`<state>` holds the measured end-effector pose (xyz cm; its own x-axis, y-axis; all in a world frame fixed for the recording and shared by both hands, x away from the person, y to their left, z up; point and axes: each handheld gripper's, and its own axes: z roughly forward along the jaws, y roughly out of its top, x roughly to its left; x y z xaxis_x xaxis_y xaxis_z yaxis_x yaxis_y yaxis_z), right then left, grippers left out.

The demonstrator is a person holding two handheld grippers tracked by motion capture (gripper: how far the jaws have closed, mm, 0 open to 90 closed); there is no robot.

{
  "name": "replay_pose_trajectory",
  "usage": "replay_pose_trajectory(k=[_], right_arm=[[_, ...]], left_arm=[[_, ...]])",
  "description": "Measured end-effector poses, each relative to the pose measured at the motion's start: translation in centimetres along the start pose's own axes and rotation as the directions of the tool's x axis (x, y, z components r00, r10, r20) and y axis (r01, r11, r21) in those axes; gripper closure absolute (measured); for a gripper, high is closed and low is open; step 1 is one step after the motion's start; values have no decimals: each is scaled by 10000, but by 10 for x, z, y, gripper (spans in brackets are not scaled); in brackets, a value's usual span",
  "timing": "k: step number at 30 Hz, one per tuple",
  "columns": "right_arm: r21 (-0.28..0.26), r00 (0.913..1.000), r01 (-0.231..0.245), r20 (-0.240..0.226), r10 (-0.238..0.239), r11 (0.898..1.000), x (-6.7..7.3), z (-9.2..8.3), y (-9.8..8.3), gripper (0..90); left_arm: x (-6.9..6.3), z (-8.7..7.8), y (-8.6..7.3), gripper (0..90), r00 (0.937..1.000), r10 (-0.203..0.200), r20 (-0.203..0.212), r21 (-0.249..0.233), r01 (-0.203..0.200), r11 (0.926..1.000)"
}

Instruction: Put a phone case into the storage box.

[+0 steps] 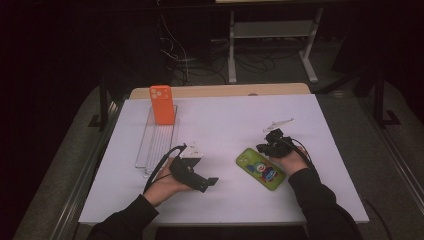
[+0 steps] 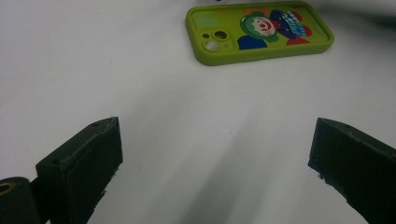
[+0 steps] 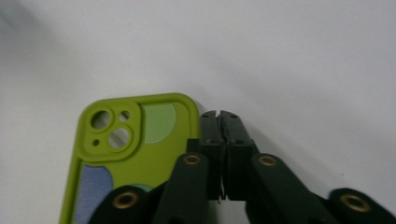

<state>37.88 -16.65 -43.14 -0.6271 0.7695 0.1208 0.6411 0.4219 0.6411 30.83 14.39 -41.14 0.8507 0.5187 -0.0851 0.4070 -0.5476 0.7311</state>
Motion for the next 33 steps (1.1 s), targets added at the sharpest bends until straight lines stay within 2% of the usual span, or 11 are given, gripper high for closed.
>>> replay_pose_trajectory(k=[6, 7, 10, 12, 14, 16, 20, 22, 23, 26, 33], right_arm=[[-402, 9999, 47, -159, -53, 9992, 1, -25, -6, 607], [-450, 9998, 35, -183, -43, 9990, 2, -30, -8, 561], [-798, 9994, 79, -327, -106, 9968, 5, -42, -15, 409], [-1130, 9991, 155, -379, -199, 9935, 9, -47, -20, 311], [-1201, 9987, 181, -449, -236, 9926, 14, -49, -25, 227], [-1273, 9975, 528, -405, -584, 9905, 20, -50, -31, 149], [-930, 9946, 924, -383, -963, 9914, 34, -51, -45, 97], [-884, 9945, 854, -535, -903, 9924, 37, -51, -49, 23], [-781, 9927, 989, -608, -1038, 9920, 38, -52, -52, 0], [-913, 9910, 1008, -786, -1081, 9907, 40, -54, -56, 0], [-845, 9919, 947, -767, -1012, 9919, 42, -58, -59, 0]], left_arm=[[1, 0, -1, 21, 10000, -57, 5, 32, 57, 10000], [0, 0, -1, 21, 9998, -174, -5, -71, 174, 9998], [2, -1, -1, 21, 10000, -56, -23, 33, 56, 10000], [1, 0, -2, 21, 9997, -261, -45, -84, 260, 9996], [2, 0, -2, 21, 9998, -201, -76, -25, 201, 9998], [2, 0, -2, 22, 9997, -243, -83, -37, 243, 9997], [3, -1, -3, 21, 9999, -90, -95, 82, 91, 9999], [3, -1, -3, 22, 9999, -99, -89, 59, 99, 9999], [3, -1, -3, 22, 9999, -86, -85, 66, 87, 9999], [3, 0, -3, 22, 9999, -88, -77, 65, 89, 9999], [2, 1, -3, 22, 9999, -115, -36, 69, 115, 9999]])
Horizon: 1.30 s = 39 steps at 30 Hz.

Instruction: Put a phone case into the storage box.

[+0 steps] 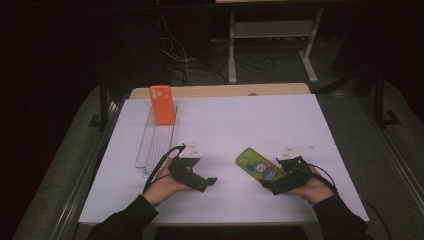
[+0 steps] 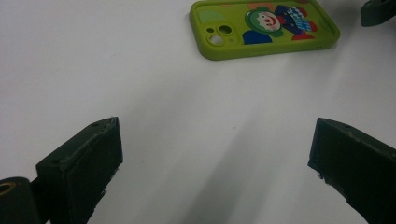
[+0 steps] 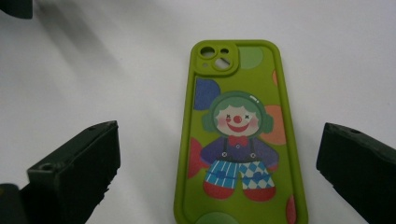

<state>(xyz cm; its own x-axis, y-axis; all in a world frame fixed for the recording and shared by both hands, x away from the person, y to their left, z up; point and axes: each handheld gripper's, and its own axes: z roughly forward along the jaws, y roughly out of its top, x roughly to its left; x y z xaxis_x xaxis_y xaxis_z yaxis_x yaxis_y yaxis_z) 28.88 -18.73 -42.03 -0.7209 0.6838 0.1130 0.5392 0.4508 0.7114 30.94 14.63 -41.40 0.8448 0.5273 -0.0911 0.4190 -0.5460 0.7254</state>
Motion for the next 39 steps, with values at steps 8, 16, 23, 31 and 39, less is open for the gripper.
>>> replay_pose_trajectory(k=[8, 16, 23, 31, 39], right_arm=[[250, 9998, -83, 169, 79, 9997, -1, 2, 6, 0], [825, 9982, -157, 590, 108, 9965, -2, 12, 10, 0], [1293, 9960, -350, 857, 240, 9910, -2, 21, 10, 0], [1973, 9949, -288, 1007, 89, 9799, -2, 32, 5, 0], [2140, 9945, -172, 1047, -55, 9767, -3, 34, 3, 45]], left_arm=[[1, 0, 0, 22, 10000, 47, 12, -2, -47, 10000], [0, 1, 0, 22, 9999, -106, 53, -102, 107, 9999], [0, 2, 0, 22, 10000, -57, 53, -45, 57, 10000], [0, 2, 0, 22, 10000, -56, 57, -37, 57, 10000], [0, 2, 0, 22, 10000, -35, 48, -25, 35, 10000]])
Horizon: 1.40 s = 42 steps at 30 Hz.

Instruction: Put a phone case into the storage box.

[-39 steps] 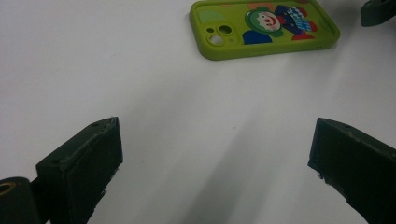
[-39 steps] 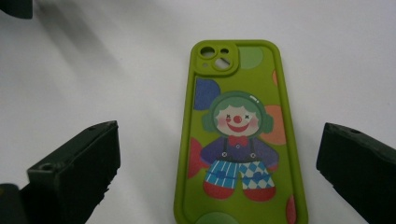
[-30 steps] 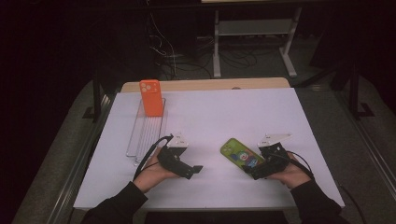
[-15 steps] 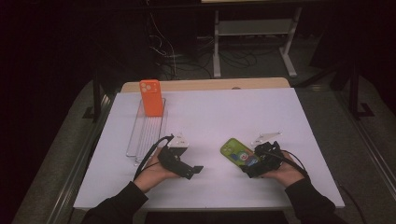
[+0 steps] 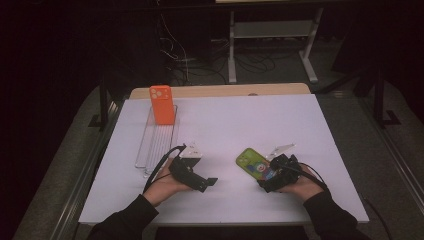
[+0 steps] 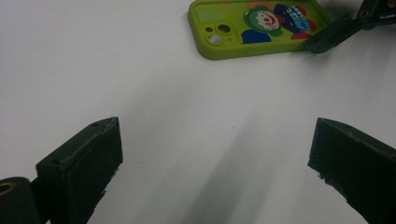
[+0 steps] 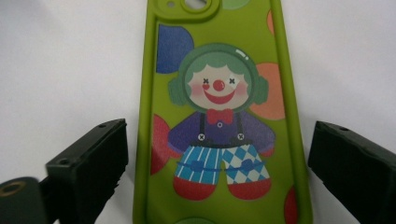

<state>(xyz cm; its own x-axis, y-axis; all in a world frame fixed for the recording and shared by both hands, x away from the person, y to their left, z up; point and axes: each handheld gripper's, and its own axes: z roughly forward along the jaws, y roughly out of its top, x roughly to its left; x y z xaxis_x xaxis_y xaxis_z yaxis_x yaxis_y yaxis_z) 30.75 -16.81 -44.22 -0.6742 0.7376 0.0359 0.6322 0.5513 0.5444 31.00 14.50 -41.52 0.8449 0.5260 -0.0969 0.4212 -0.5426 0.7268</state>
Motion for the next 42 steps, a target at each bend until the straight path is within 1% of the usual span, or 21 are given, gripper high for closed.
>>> replay_pose_trajectory(k=[3, 4, 5, 8, 11, 12, 16, 20, 23, 26, 27, 28, 29, 30, 31, 32, 34, 35, 37, 40, 42], right_arm=[[150, 10000, -10, 10, 10, 9999, 0, 1, -1, 71], [129, 10000, 65, 53, -66, 9999, 0, 1, -1, 79], [151, 10000, -34, -3, 34, 9999, 0, 1, -1, 85], [145, 10000, -64, 29, 63, 9999, 0, 0, -1, 112], [79, 10000, -32, 66, 32, 10000, 1, 0, -2, 124], [9, 9999, 99, 62, -99, 10000, 0, 0, -2, 128], [103, 9999, 78, 77, -79, 9999, 1, 0, -2, 141], [143, 10000, 57, 73, -58, 9999, 1, 0, -1, 148], [218, 10000, 61, 37, -62, 9997, 1, -1, 0, 151], [257, 9997, 94, -223, -89, 9996, -2, -3, -1, 152], [181, 9994, 227, -274, -222, 9996, -4, -4, -1, 152], [112, 9991, 155, -389, -150, 9998, -5, -7, 0, 152], [54, 9985, 328, -440, -326, 9994, -8, -9, 0, 152], [37, 9985, 305, -453, -303, 9995, -8, -12, 1, 152], [-94, 9974, 517, -500, -521, 9986, -10, -13, 2, 152], [-187, 9970, 451, -614, -461, 9988, -10, -16, 4, 152], [-460, 9931, 902, -716, -933, 9949, -12, -20, 6, 152], [-506, 9911, 974, -862, -1015, 9940, -11, -22, 9, 152], [-588, 9845, 1338, -1063, -1395, 9893, -9, -25, 13, 152], [-586, 9701, 1872, -1458, -1939, 9806, -6, -26, 20, 153], [-554, 9563, 2365, -1634, -2425, 9701, -6, -25, 25, 152]], left_arm=[[0, 0, 0, 22, 10000, 16, 3, 3, -16, 10000], [1, 0, 0, 22, 9999, 108, 5, 87, -108, 9999], [0, 0, 0, 22, 10000, 91, 18, 84, -91, 9999], [0, 0, 0, 22, 9999, 99, 22, 106, -99, 9999], [0, 0, 0, 22, 10000, 66, 35, 110, -66, 9999], [-1, 1, 0, 22, 10000, -48, 39, 19, 48, 10000], [-1, 1, 0, 22, 10000, -22, 36, 39, 22, 10000], [1, 3, -1, 21, 9998, 55, 173, 121, -58, 9999], [1, 2, -1, 20, 9992, 209, 330, 219, -216, 9995], [0, 1, 1, 20, 9986, 206, 486, 120, -212, 9997], [-1, 1, 2, 20, 9983, 229, 537, 109, -235, 9997], [-1, 0, 4, 20, 9979, 332, 563, 88, -338, 9994], [-2, -1, 5, 20, 9972, 409, 624, 62, -414, 9991], [-1, -2, 7, 20, 9964, 497, 683, 46, -502, 9987], [-1, -3, 9, 20, 9955, 575, 751, 7, -577, 9983], [-1, -4, 11, 20, 9946, 612, 842, -63, -608, 9981], [2, -7, 16, 20, 9912, 862, 1008, -122, -854, 9963], [3, -8, 20, 20, 9892, 933, 1128, -211, -915, 9956], [5, -11, 25, 20, 9854, 1161, 1247, -266, -1137, 9932], [7, -15, 33, 20, 9762, 1583, 1483, -465, -1530, 9871], [8, -17, 39, 21, 9674, 1957, 1609, -555, -1891, 9804]])
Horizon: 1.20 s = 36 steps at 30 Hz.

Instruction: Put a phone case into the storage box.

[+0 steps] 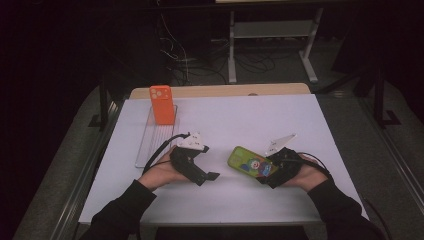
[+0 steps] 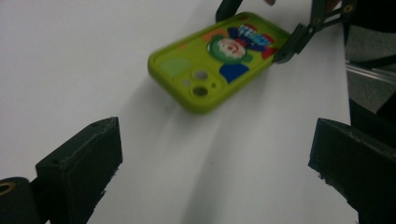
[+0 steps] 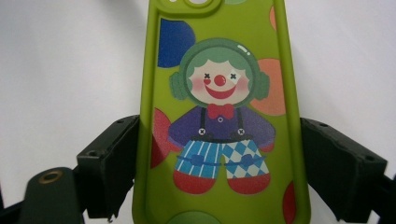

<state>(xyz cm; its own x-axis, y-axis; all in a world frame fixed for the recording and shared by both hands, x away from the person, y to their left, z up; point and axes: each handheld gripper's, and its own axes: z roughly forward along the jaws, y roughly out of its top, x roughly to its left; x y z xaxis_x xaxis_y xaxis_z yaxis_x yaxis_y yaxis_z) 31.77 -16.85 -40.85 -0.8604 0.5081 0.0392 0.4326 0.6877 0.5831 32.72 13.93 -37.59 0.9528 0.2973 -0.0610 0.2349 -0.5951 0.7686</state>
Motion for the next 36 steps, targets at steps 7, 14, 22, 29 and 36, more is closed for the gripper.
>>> replay_pose_trajectory(k=[7, 14, 22, 29, 36], right_arm=[[111, 9867, 1506, -643, -1495, 9885, -2, 8, 13, 152], [208, 9634, 2386, -1313, -2339, 9709, 3, 14, 27, 152], [6, 9410, 2996, -1651, -2954, 9541, 6, 17, 48, 152], [60, 9305, 3100, -2070, -3021, 9507, 11, 20, 63, 152], [-349, 9030, 3566, -2433, -3540, 9336, 18, 25, 77, 152]], left_arm=[[1, 0, 13, 21, 9951, 876, 449, -183, -869, 9961], [2, 6, 18, 22, 9888, 1234, 843, -109, -1229, 9924], [6, 13, 23, 23, 9819, 1478, 1187, 315, -1525, 9878], [6, 14, 20, 23, 9751, 1790, 1311, 641, -1886, 9800], [6, 20, 16, 23, 9694, 1994, 1432, 1188, -2168, 9690]])
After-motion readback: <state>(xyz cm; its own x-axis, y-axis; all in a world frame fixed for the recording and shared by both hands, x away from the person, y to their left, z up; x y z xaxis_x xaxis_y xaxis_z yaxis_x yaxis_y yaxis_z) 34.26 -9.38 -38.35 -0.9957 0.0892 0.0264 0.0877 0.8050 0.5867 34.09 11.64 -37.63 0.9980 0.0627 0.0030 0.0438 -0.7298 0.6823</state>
